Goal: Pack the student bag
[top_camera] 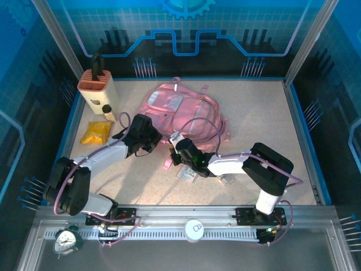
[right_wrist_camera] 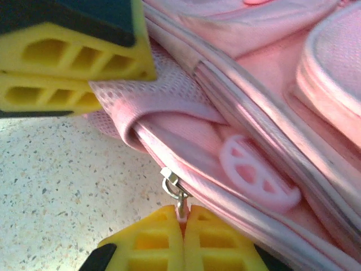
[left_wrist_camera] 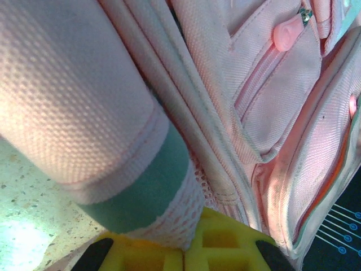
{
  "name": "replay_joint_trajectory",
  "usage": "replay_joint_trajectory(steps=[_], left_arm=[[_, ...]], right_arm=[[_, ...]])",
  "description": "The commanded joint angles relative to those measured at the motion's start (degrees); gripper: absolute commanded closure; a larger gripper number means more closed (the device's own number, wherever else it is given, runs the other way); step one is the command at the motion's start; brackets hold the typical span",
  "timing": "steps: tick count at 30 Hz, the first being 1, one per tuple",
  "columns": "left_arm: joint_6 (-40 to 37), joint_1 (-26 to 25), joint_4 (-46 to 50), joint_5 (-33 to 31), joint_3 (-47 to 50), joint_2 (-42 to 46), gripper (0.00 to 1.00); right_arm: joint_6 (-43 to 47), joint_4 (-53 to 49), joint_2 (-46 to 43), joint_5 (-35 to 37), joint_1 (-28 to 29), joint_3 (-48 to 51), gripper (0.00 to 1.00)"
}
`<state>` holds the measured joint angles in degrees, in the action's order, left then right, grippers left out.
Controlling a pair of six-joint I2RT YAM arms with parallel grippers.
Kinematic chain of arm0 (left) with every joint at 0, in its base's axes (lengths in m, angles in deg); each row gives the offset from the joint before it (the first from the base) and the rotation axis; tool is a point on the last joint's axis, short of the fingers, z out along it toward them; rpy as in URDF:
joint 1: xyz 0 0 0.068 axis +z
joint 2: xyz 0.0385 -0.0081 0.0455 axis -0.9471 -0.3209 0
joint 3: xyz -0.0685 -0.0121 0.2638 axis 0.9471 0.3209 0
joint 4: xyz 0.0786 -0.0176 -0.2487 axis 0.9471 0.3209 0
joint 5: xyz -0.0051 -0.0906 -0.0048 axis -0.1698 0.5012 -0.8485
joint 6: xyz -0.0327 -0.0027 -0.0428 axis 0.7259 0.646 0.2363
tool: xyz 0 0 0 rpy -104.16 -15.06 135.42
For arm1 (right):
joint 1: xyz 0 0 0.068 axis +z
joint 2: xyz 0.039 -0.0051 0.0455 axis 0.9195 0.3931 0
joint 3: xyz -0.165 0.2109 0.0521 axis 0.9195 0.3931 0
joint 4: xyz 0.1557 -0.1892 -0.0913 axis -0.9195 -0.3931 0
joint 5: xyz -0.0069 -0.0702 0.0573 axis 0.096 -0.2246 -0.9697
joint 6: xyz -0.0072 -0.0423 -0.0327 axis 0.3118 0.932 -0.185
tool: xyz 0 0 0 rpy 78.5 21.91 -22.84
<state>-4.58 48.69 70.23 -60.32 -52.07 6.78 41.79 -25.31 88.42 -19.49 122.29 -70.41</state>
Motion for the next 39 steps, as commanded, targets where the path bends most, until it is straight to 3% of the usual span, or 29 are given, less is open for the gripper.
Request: replay_joint_trajectory(steps=[1, 9, 15, 19, 23, 27, 29, 33, 36, 39], left_arm=[[-1.7, 1.1, 0.3, 1.9, -2.1, 3.1, 1.0], [-2.7, 3.1, 0.5, 2.3, -2.5, 2.5, 1.0], [-5.6, 7.6, 2.0, 2.9, -4.1, 1.1, 1.0], [-9.5, 10.0, 4.9, 2.2, -7.4, -0.8, 1.0], [-12.6, 12.5, 4.8, 3.2, -10.4, -4.1, 1.0], [-16.0, 12.5, 5.5, 4.7, -14.4, -7.8, 1.0], [-17.9, 12.6, 4.9, 7.1, -15.8, -9.5, 0.91], [-19.4, 12.4, 6.1, 9.7, -14.7, -8.5, 0.62], [-15.2, 11.5, 6.2, 9.5, -9.3, -3.8, 0.51], [-7.4, 8.3, -0.2, 9.4, -0.9, 1.4, 0.44]], right_arm=[[-1.7, -3.1, -2.5, 3.1, -0.3, 1.9, 1.0], [-3.1, -6.7, -7.7, 3.1, -0.9, 5.2, 1.0], [-3.6, -14.7, -15.1, 3.2, -2.7, 8.6, 1.0], [-7.4, -17.6, -20.6, -5.6, -10.3, 11.4, 1.0], [-4.6, -21.4, -22.0, -3.9, -10.3, 9.9, 1.0], [-4.6, -20.2, -20.0, -7.8, -8.8, 8.1, 1.0], [-5.4, -19.9, -18.5, -9.4, -7.1, 6.2, 1.0], [-7.6, -20.2, -16.6, -10.8, -6.5, 3.9, 1.0], [-8.0, -21.8, -15.8, -9.8, -6.4, 3.0, 1.0], [-7.4, -23.3, -15.7, -9.0, -6.4, 2.4, 1.0]])
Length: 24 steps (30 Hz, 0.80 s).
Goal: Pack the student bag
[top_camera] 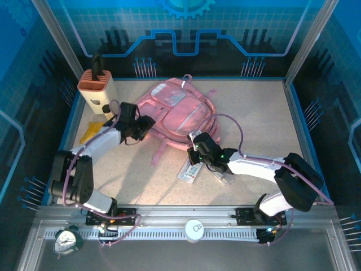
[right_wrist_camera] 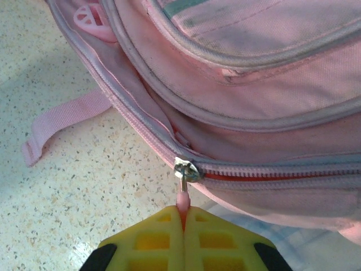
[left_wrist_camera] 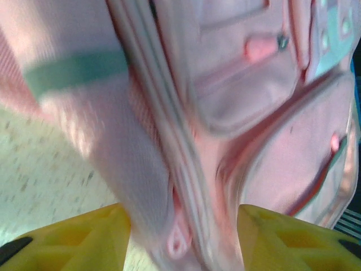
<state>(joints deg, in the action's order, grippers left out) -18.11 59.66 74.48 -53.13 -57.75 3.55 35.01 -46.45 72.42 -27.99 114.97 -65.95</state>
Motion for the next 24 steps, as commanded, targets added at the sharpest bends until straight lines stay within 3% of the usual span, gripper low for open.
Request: replay_joint_trajectory(steps=[1, 7, 13, 18, 24], left_arm=[[8.9, -4.8, -7.3, 1.2, 7.0, 5.7, 0.42], [21.3, -16.3, -14.9, -3.7, 8.7, 1.5, 0.36], [24.4, -19.2, -17.1, -4.7, 4.6, -6.8, 0.43], [23.0, -19.1, -15.3, -7.6, 3.1, -7.8, 0.65], [21.9, -19.3, -14.8, -6.4, 1.6, -8.1, 0.9]], right_arm=[[-0.5, -2.4, 0.1, -0.4, 0.9, -2.2, 1.0], [-0.7, -4.5, 0.3, 0.1, 0.8, -3.4, 1.0], [-0.7, -6.5, 1.3, -0.7, 0.6, -5.1, 1.0], [-0.2, -8.8, 1.6, -0.3, -0.2, -6.1, 1.0], [1.3, -8.4, 4.4, -7.0, -3.2, -7.7, 1.0]])
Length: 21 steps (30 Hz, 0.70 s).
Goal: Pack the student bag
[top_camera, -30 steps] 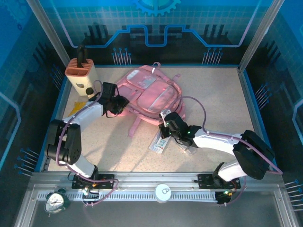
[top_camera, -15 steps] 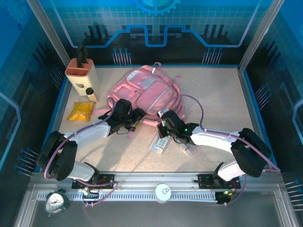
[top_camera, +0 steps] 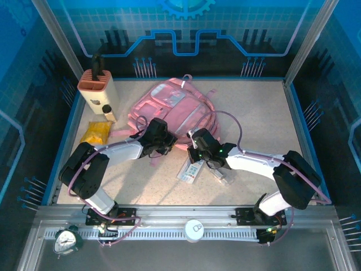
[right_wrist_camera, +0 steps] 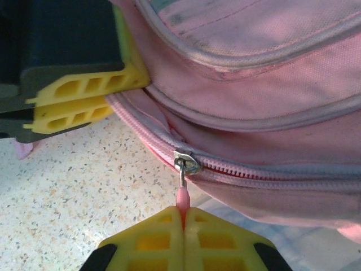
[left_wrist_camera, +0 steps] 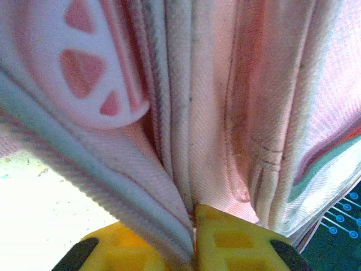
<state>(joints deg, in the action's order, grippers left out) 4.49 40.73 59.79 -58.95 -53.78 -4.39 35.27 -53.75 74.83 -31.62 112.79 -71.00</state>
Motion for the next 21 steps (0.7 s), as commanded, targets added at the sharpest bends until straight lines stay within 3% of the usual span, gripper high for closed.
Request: replay_joint_trajectory(steps=[1, 4, 10, 21], left_arm=[[-0.7, -0.4, -0.3, 0.0, -2.5, -0.4, 0.93], [-0.3, -0.8, -1.1, 0.6, -2.4, -0.2, 1.0], [-0.3, -1.5, -0.7, 0.9, -3.0, 0.6, 1.0], [-0.1, -1.7, -0.4, 1.1, -3.3, 0.5, 1.0]], right_arm=[[0.9, -1.6, 2.7, -3.4, -1.2, -4.0, 1.0], [1.2, -2.0, 4.5, -2.9, -1.4, -6.3, 1.0], [0.5, -3.2, 7.8, -2.3, -1.4, -9.3, 1.0], [-1.1, -3.7, 10.4, -1.3, -0.8, -10.3, 0.84]])
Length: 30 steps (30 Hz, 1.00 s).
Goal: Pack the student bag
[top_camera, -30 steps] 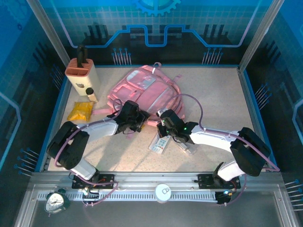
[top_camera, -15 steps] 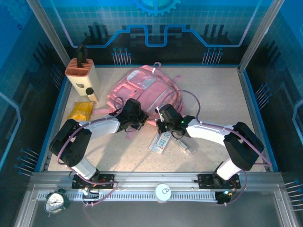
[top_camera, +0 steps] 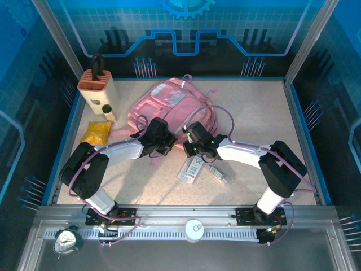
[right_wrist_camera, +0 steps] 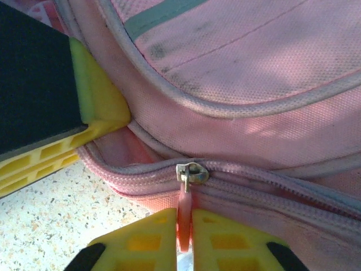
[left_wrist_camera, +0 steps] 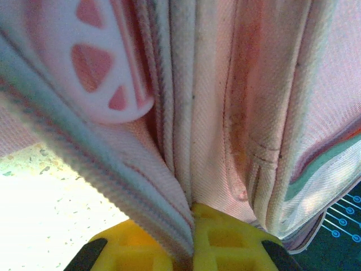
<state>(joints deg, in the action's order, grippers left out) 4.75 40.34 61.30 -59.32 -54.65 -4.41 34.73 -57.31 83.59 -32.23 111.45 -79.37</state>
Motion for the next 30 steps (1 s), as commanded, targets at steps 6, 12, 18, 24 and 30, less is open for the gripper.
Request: replay_joint_trajectory(steps=[6, 12, 18, 24, 30], left_arm=[[-0.2, -1.4, -1.8, 1.3, -2.7, 0.6, 1.0], [-0.7, -1.5, -0.8, 1.0, -2.9, 1.1, 1.0], [-3.0, -0.1, 0.7, -0.1, -3.4, 1.7, 1.0], [-9.0, 4.6, 6.1, -0.2, -6.2, 3.4, 1.0], [-14.8, 9.5, 9.7, 2.6, -11.6, 3.2, 1.0]], right_arm=[[-1.1, 0.2, 3.9, 0.9, 0.8, -3.2, 0.79], [-1.8, -1.1, 4.3, 4.0, 1.2, -4.1, 0.89], [-3.0, -7.9, 0.6, 7.7, 1.3, -4.3, 1.0], [-3.1, -13.4, -5.1, 9.1, -1.3, 1.1, 1.0], [1.2, -17.2, -10.5, 6.8, -8.8, 3.8, 1.0]])
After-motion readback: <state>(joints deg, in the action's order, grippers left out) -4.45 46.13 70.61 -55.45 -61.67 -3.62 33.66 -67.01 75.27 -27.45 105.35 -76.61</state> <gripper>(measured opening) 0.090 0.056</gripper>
